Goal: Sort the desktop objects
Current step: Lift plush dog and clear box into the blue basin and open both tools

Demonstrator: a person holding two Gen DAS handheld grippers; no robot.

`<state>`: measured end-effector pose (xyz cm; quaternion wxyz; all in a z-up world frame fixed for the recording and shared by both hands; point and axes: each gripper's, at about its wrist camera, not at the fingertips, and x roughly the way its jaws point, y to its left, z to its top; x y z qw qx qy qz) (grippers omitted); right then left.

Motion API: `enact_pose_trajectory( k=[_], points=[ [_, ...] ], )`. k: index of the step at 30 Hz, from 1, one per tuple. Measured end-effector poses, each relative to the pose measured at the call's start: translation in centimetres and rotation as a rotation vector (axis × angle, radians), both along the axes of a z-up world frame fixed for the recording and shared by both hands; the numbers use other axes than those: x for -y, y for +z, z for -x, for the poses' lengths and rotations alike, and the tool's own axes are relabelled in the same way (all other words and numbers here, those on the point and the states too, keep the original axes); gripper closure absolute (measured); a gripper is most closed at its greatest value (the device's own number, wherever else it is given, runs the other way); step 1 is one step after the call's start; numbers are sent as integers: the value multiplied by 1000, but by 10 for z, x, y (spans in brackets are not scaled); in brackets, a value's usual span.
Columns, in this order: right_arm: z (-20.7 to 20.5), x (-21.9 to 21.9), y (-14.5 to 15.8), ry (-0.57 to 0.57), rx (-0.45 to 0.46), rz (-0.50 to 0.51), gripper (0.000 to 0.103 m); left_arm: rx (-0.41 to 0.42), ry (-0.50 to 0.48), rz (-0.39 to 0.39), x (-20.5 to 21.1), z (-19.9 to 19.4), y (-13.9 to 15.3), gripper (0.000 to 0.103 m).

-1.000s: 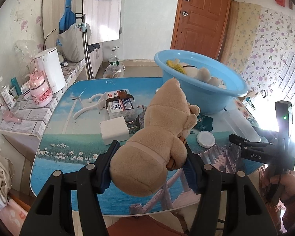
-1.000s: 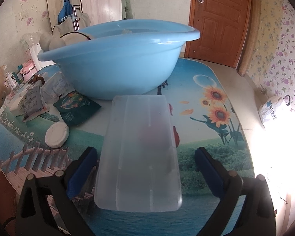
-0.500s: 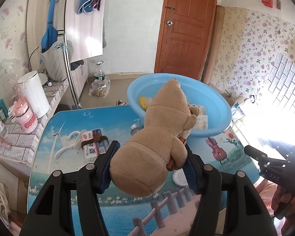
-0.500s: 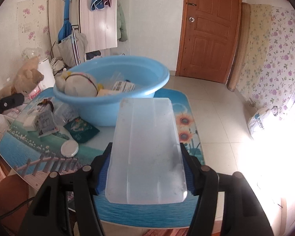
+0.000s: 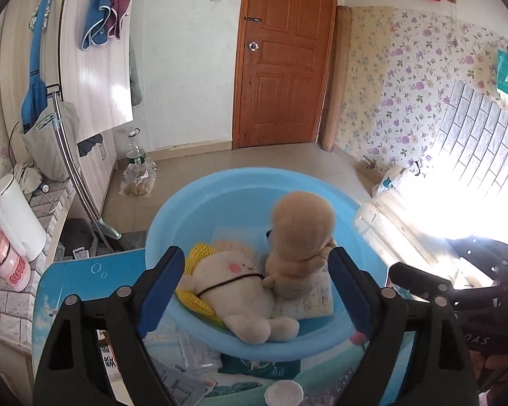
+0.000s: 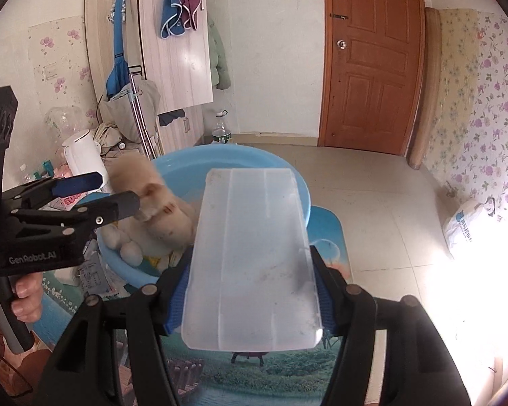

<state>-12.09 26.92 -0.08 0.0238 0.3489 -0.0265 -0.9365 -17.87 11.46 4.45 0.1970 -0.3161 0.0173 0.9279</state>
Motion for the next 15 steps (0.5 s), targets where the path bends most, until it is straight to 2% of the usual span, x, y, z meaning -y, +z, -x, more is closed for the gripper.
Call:
enact_pose_trajectory(
  k=[3, 7, 12, 15],
  points=[
    [9, -2, -1, -5, 6, -1, 42, -30, 27, -18, 11, 2, 10, 9],
    [21, 5, 0, 16, 4, -16, 42, -30, 89, -14, 38, 5, 10, 8],
    [39, 19, 4, 51, 3, -2, 42, 7, 207, -14, 92, 4, -3, 8],
    [53, 23, 6, 80, 18, 58, 41, 43, 275, -5, 124, 0, -17, 8]
  ],
)
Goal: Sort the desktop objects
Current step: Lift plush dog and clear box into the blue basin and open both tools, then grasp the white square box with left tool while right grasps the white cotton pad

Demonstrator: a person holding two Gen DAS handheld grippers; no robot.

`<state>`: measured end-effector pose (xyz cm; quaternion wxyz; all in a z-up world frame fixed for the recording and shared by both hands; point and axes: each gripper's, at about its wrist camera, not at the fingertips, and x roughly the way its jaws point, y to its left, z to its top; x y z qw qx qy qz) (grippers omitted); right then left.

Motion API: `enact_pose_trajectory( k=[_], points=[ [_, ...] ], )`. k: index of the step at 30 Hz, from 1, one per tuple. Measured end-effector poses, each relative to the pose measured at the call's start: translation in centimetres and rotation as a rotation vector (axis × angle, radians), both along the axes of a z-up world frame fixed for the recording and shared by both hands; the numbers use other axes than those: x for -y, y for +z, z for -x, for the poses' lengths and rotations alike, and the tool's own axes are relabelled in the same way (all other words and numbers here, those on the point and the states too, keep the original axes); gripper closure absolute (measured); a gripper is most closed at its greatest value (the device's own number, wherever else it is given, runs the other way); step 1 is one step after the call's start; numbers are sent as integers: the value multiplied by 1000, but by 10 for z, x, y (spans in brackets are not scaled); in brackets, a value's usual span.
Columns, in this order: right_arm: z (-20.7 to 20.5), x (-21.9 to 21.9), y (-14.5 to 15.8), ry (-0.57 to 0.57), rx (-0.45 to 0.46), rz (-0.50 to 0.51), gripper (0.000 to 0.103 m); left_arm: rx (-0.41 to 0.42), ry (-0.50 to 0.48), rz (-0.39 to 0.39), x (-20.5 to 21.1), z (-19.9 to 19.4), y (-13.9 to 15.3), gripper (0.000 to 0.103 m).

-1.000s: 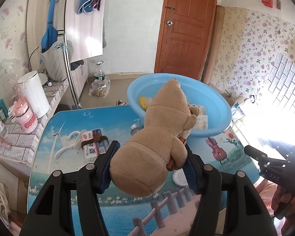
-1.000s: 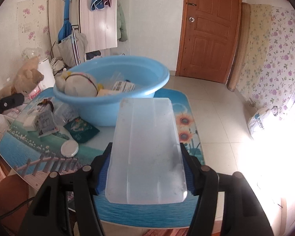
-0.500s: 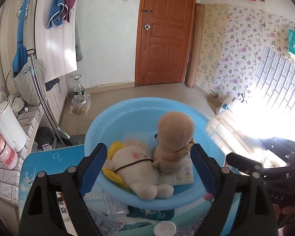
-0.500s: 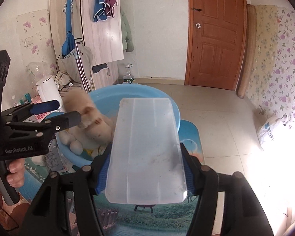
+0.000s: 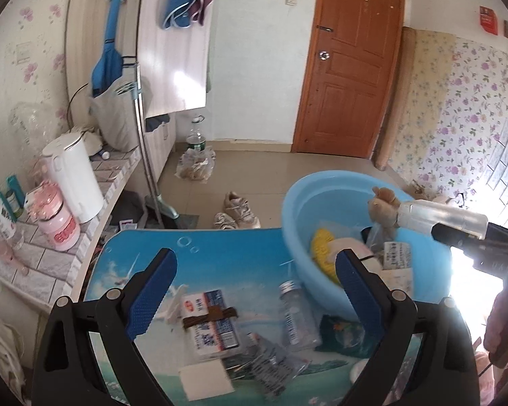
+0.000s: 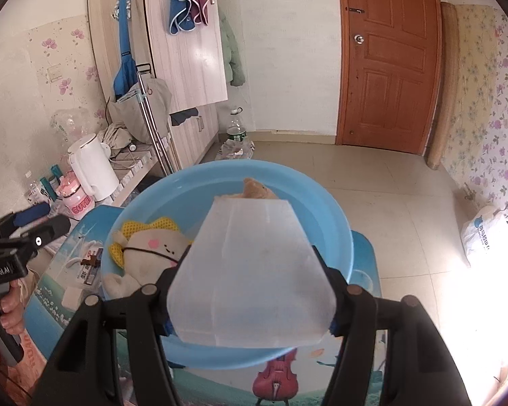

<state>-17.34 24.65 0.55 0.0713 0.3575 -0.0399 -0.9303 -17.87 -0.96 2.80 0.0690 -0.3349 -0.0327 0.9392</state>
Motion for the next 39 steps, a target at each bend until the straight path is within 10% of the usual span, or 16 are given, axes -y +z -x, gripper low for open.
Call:
enact_pose_trajectory(
  k=[5, 17, 26, 28, 30, 39],
  points=[
    [4, 10, 9, -11, -37, 10, 11, 74, 82, 60, 42, -15, -29, 7],
    [-72, 29, 6, -13, -109, -10, 10, 215, 73, 71, 41, -44, -90, 7],
    [-100, 54, -36, 35, 18, -14, 10, 247, 59, 37, 21, -49, -107, 7],
    [-100, 56, -47, 36, 49, -9, 10, 236, 50, 51, 17, -49, -108, 12],
    [-99, 59, -58, 34, 72, -17, 10, 246, 29, 59, 14, -48, -110, 51],
    [-94, 86, -93, 69, 133, -72, 11, 244, 16, 27, 23, -63, -108, 52]
  ],
)
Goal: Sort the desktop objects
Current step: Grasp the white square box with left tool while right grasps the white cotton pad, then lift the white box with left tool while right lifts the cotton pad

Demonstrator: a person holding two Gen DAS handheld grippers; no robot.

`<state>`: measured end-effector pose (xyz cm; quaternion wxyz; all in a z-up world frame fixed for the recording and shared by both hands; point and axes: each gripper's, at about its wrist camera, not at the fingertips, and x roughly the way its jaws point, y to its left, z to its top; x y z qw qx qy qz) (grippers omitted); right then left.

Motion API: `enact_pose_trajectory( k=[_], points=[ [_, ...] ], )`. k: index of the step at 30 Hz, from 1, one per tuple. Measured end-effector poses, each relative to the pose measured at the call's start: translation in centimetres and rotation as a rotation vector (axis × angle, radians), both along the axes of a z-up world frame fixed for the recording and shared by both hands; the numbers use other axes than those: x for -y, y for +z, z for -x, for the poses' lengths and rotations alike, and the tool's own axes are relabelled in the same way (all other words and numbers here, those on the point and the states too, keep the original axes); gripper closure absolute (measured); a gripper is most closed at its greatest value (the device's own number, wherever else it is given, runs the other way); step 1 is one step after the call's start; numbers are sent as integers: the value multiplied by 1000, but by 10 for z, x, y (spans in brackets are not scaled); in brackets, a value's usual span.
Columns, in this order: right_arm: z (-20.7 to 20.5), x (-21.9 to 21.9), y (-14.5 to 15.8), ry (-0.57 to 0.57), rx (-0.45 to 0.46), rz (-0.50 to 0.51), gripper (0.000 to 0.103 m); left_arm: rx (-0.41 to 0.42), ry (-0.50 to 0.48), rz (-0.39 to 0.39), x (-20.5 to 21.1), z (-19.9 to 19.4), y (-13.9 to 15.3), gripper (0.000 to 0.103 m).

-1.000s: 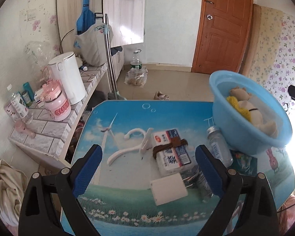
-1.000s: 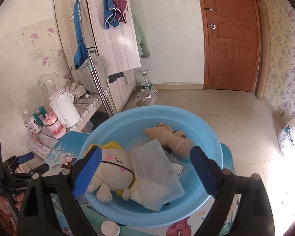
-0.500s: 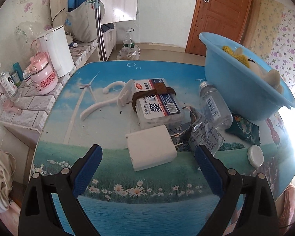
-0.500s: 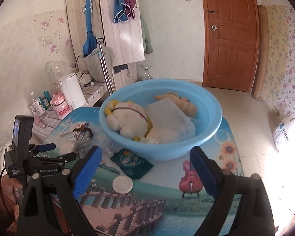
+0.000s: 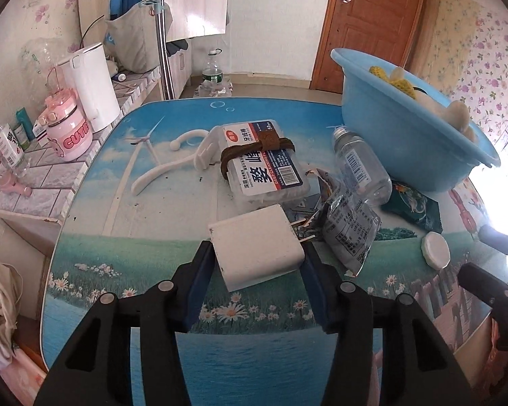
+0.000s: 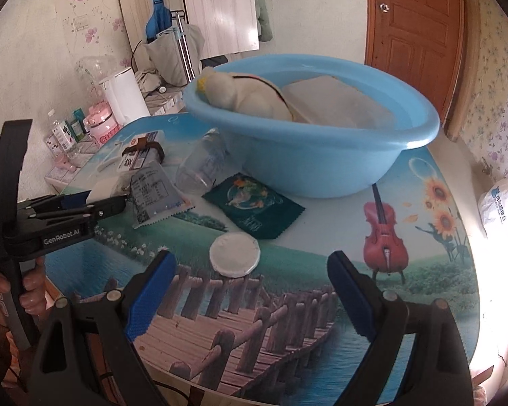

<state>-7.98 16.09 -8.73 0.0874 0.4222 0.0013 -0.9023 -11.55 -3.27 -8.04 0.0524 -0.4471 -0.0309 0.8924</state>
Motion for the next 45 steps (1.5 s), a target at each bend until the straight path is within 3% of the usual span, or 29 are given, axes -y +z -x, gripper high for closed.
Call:
enact_pose_trajectory(
  k=[5, 9, 11, 12, 13, 14, 28, 32, 40, 43, 44, 45],
  points=[
    [7, 4, -14, -26, 20, 9, 15, 1, -15, -20, 3, -17, 4, 52],
    [14, 5, -21, -49, 12, -11, 28, 24, -30, 0, 1, -28, 1, 52],
    [14, 7, -21, -55, -1, -38, 37, 30, -36, 12, -1, -34, 1, 52],
    [13, 8, -21, -53, 0, -39, 46, 33, -39, 18, -2, -36, 2, 52],
    [11, 8, -19, -50, 4, -36, 63, 35, -41, 19, -3, -39, 3, 52],
    [8, 8, -18, -54, 12, -38, 66, 37, -43, 16, -4, -42, 5, 52],
    [-54, 7, -12, -90, 21, -139, 66, 51, -122, 77, -60, -66, 3, 52],
    [-55, -8, -15, -149, 22, -131, 66, 35, -114, 94, -67, -68, 1, 46],
    [-54, -19, -16, -164, 7, -135, 66, 43, -60, 96, -67, -61, -1, 32],
    [-50, -30, -16, -188, 0, -137, 66, 37, -52, 96, -68, -61, -1, 32],
    [-49, -37, -17, -195, 4, -106, 66, 33, -56, 95, -68, -61, -1, 35],
    [-49, -44, -17, -199, 9, -64, 66, 23, -66, 96, -68, -63, 0, 46]
  ],
)
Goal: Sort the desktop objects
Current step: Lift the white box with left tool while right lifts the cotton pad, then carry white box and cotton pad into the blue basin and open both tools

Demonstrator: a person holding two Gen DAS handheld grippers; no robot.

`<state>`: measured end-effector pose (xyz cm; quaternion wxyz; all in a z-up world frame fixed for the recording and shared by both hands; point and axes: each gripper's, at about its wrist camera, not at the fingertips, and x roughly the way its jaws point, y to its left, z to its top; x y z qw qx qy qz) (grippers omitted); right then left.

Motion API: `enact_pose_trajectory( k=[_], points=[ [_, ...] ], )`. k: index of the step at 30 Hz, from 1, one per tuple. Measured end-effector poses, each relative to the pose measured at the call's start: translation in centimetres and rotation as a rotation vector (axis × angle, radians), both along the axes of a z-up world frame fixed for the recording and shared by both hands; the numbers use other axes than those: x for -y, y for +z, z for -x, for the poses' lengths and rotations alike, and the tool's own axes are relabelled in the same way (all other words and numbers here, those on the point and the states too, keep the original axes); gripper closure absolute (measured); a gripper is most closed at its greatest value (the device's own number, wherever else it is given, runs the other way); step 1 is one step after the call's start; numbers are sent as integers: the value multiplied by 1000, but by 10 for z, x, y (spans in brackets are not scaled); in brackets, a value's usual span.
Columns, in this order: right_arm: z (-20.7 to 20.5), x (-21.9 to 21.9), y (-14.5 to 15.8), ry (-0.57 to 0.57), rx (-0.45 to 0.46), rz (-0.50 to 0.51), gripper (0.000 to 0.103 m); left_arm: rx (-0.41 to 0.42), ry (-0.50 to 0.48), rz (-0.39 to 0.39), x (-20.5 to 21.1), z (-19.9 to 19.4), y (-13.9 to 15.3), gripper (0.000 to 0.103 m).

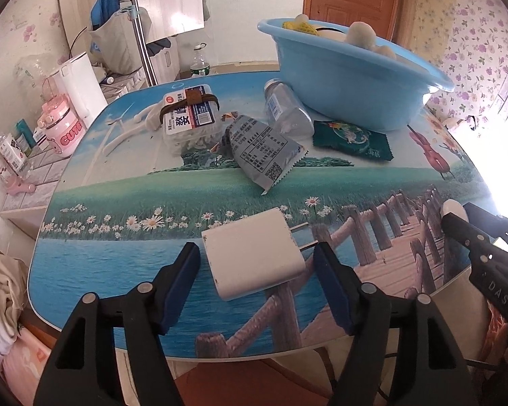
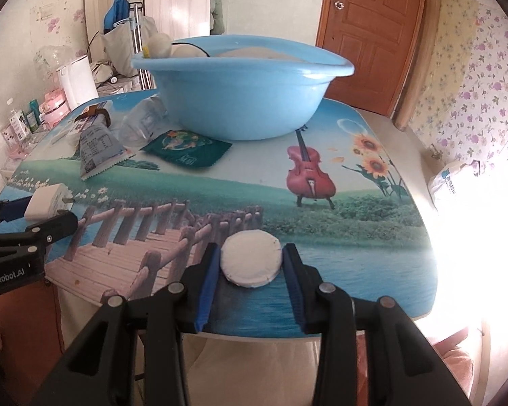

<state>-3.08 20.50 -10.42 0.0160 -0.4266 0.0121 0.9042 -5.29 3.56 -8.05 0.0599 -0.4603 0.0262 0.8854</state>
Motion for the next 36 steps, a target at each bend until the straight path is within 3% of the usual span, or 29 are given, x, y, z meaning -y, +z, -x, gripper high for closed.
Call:
enact_pose_trajectory(
  k=[1, 6, 10, 19, 21, 24, 36],
  points=[
    [0, -6, 0, 0, -1, 35, 66, -3, -5, 0, 0, -1, 1, 50],
    [-2, -18, 5, 45, -28, 105, 64, 4, -18, -11, 0, -2, 2, 51],
    [-4, -9, 7, 97, -32, 86, 50, -31, 2, -35, 1, -3, 10, 51],
    [5, -6, -1, 72, -3, 33, 47, -78, -33, -69, -5, 4, 31, 51],
    [6, -7, -1, 69, -6, 23, 48, -93, -42, -83, -6, 4, 38, 51],
    [6, -8, 0, 70, -6, 22, 66, -105, -51, -99, -6, 4, 44, 51],
    [8, -10, 11, 71, -2, 46, 66, -97, -54, -101, -7, 2, 43, 51]
  ],
)
